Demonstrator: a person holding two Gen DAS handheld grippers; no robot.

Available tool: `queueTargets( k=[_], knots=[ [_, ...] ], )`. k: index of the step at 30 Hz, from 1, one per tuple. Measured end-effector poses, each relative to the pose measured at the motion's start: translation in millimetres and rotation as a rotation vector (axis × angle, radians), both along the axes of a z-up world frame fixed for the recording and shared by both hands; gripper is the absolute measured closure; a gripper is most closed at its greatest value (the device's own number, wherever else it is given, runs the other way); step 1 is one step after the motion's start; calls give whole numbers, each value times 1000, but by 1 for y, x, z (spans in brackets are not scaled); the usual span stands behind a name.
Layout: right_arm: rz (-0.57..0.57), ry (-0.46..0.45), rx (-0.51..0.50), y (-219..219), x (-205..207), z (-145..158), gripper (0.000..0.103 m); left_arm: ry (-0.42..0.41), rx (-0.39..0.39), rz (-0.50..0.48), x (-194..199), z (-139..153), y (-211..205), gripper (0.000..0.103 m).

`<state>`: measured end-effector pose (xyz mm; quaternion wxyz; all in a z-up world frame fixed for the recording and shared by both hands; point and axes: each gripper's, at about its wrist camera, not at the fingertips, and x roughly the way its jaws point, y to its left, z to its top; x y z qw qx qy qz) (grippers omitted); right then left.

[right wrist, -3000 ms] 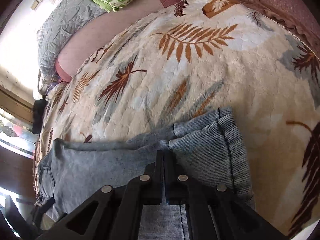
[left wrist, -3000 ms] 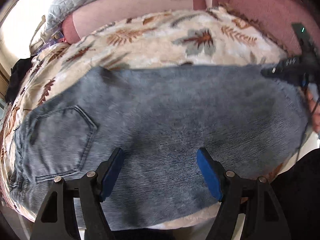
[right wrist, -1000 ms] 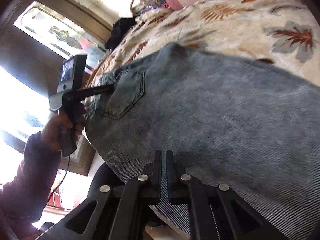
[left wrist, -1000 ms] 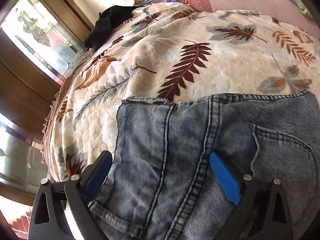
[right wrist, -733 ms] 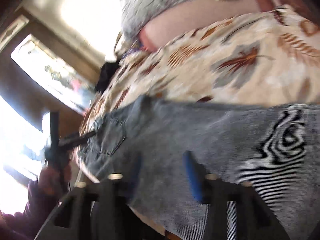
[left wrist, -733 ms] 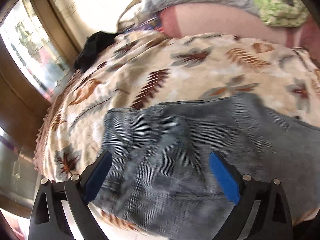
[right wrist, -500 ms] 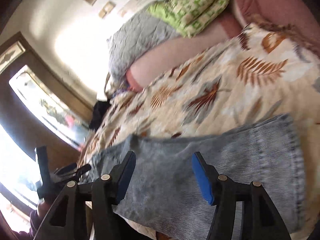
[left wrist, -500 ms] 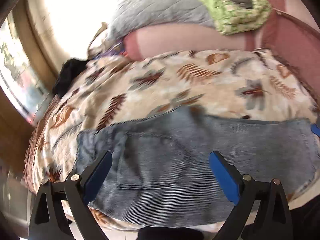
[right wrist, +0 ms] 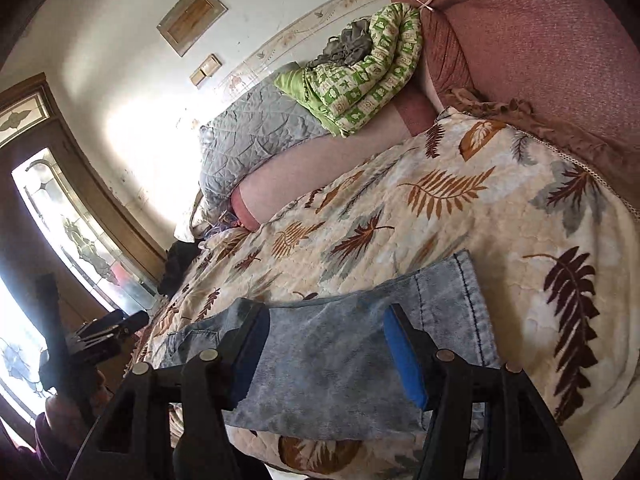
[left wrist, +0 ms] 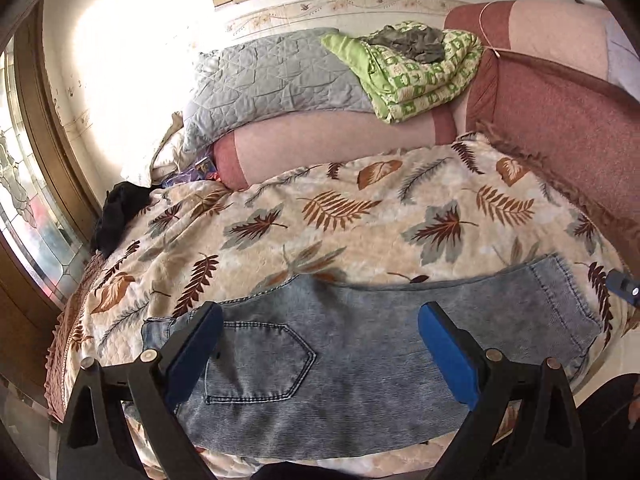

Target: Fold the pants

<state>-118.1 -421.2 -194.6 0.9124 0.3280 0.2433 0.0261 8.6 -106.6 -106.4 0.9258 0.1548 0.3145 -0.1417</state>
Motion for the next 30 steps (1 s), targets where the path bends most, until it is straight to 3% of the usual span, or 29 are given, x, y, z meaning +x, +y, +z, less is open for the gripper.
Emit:
queueTargets(
  k=[5,13,30],
  knots=[
    [-42,49,-16,-7,6,-16,40,-4,-18,-10,-7,2,-5,5],
    [-11,77,-39,-1,15,-20,40,-3,-32,-32,-16,2,-14,5],
    [-33,65,-1,-8,14,-21,40,9,-40,-37,-18,-1,-17,5]
  ],
)
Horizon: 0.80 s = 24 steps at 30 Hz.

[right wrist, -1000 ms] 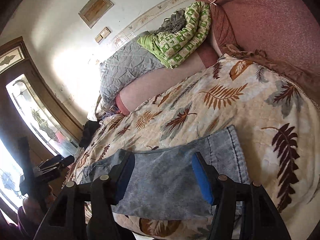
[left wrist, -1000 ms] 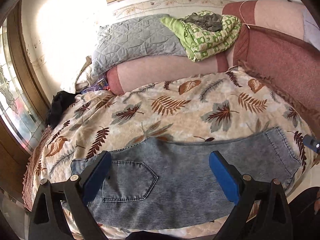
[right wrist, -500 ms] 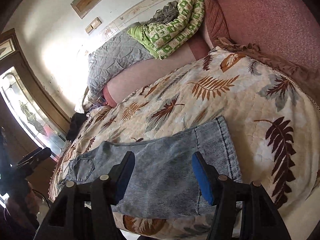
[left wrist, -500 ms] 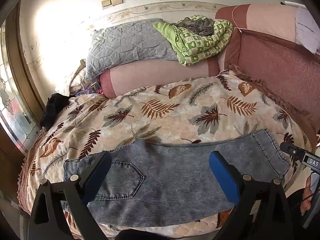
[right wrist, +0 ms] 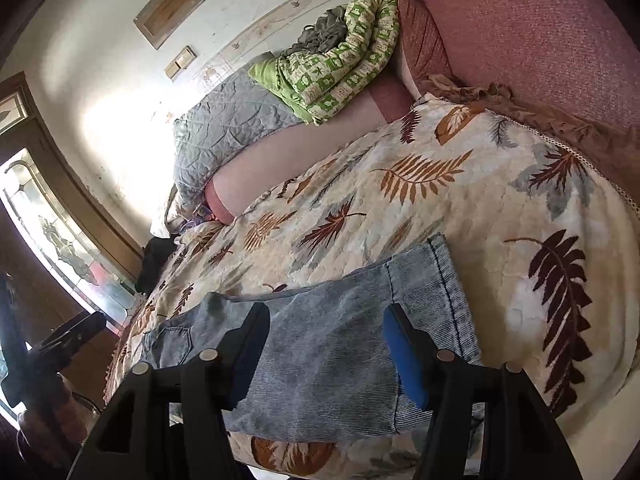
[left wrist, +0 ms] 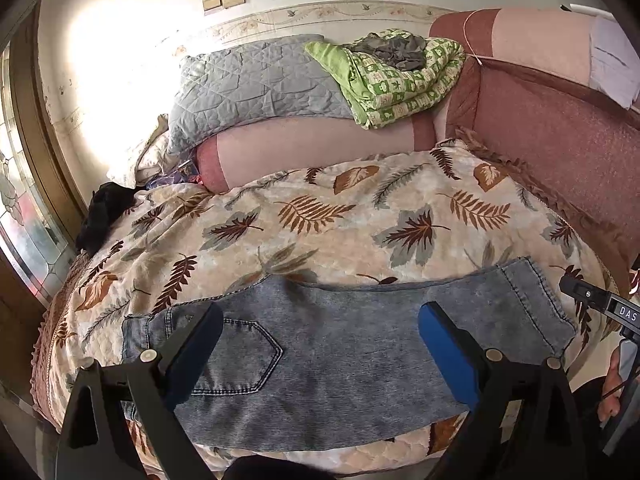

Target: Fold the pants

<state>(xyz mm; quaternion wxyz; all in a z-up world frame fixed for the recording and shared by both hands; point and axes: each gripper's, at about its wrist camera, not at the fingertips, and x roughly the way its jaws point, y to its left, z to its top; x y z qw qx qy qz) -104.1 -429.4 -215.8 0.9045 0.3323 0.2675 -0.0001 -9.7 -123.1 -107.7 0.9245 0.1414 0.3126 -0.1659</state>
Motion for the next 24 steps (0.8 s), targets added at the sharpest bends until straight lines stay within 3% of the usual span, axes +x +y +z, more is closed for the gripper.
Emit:
queueTargets(
  k=[24],
  knots=[
    [8,-6,26,-6,2,-2,40,33,38,-32,6,-15,-23,5]
  ],
)
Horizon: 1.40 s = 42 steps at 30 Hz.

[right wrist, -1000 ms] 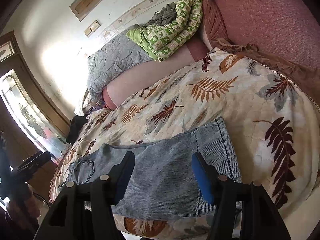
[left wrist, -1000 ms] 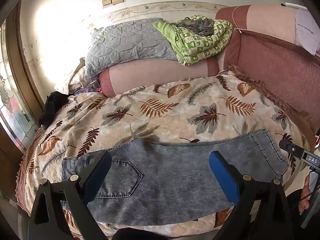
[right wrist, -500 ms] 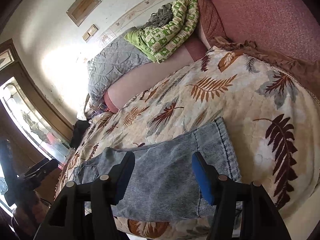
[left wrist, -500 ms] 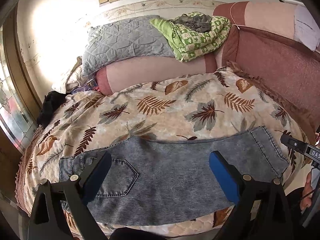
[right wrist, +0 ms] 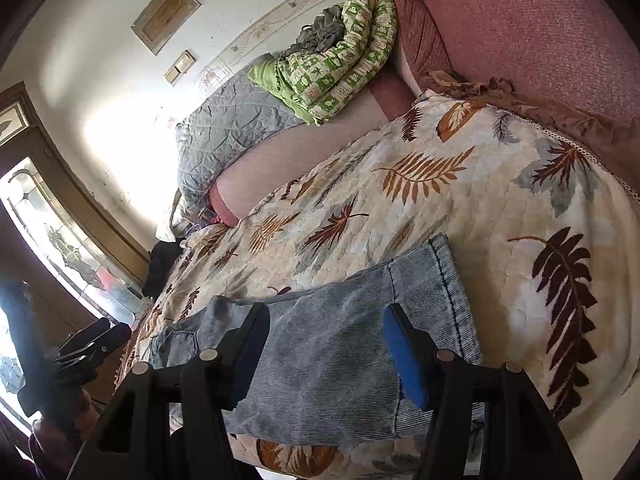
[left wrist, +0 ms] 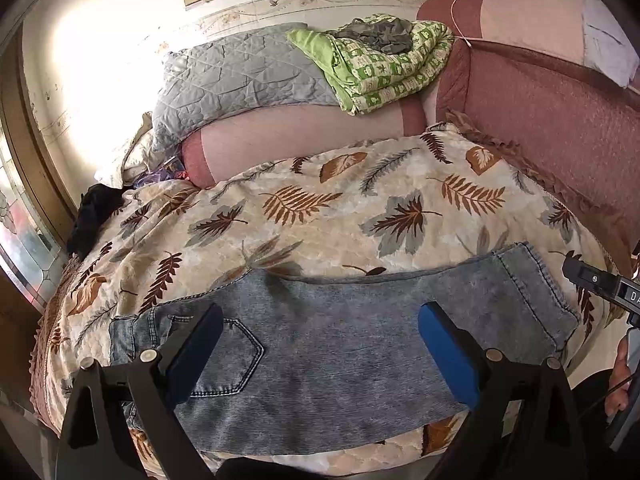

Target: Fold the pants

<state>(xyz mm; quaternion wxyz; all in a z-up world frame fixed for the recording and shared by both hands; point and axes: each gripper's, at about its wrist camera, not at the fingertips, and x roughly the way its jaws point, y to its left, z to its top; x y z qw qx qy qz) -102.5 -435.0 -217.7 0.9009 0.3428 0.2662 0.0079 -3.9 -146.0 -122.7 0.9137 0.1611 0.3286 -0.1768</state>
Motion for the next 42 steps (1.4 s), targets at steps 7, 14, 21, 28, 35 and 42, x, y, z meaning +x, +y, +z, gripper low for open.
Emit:
queueTargets(
  k=[7,14,21,28,35,42],
  knots=[
    [-56,49,1,-13,-4,-8,40,43,22,-16,6,-14,-8,5],
    [-153,176,107,-56,-4,-37,40,207,108,-8,12,-69,-16,5],
    [-130,244,120,-65,12,-49,40,252,132,-16,10,-81,-22,5],
    [-104,205,35,-46,16,-35,40,195,99,1,12,-68,-16,5],
    [-85,169,-19,-34,19,-25,40,100,49,-11,4,-48,-11,5],
    [-50,176,-47,-22,29,-24,40,66,45,-9,2,-42,-8,5]
  ],
)
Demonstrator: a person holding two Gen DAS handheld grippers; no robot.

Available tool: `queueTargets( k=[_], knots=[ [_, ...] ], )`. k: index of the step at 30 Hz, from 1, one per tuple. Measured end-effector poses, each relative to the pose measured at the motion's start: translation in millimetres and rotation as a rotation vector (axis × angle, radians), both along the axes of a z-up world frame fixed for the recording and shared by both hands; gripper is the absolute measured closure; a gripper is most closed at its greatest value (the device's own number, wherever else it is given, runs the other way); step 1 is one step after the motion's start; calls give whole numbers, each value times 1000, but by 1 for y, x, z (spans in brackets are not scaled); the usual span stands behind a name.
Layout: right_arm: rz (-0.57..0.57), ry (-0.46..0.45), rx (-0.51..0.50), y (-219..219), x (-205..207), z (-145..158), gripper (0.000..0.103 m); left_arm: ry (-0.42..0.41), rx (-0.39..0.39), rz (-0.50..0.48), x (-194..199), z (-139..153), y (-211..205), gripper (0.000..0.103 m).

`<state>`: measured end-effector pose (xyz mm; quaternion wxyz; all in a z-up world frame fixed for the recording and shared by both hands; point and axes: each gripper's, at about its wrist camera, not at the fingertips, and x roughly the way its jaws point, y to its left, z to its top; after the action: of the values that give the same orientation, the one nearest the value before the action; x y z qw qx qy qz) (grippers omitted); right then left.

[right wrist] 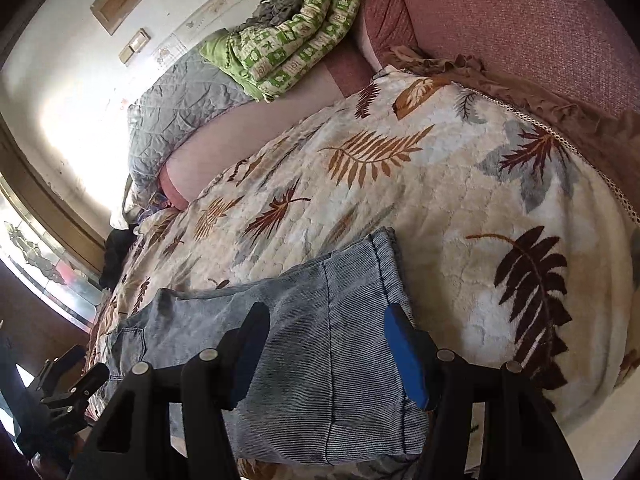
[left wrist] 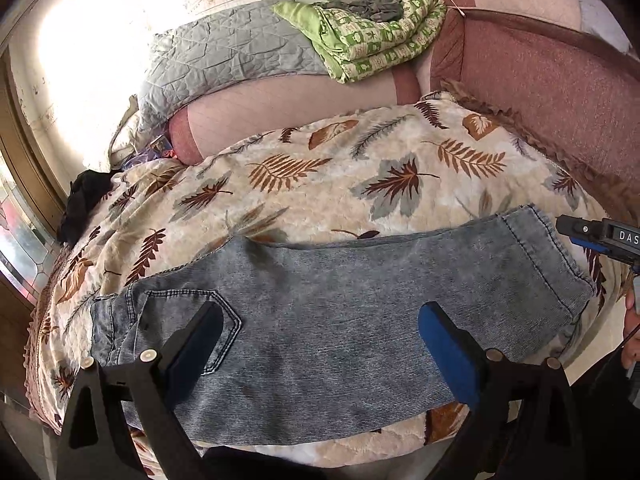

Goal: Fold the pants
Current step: 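Smooth the jeans leg with the right gripper while the left gripper holds the seat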

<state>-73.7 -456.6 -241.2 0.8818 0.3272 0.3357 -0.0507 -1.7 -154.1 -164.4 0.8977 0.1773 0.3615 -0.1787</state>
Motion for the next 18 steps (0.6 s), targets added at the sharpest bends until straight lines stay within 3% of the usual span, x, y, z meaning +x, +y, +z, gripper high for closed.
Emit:
queueTargets(
  k=[14,18],
  knots=[
    [12,0,-10,4,3,0,40,16,-3,4,3,-4,0,5],
    [42,-37,-69,18,3,10,40,32,-5,17,6,-7,1,5]
  ],
)
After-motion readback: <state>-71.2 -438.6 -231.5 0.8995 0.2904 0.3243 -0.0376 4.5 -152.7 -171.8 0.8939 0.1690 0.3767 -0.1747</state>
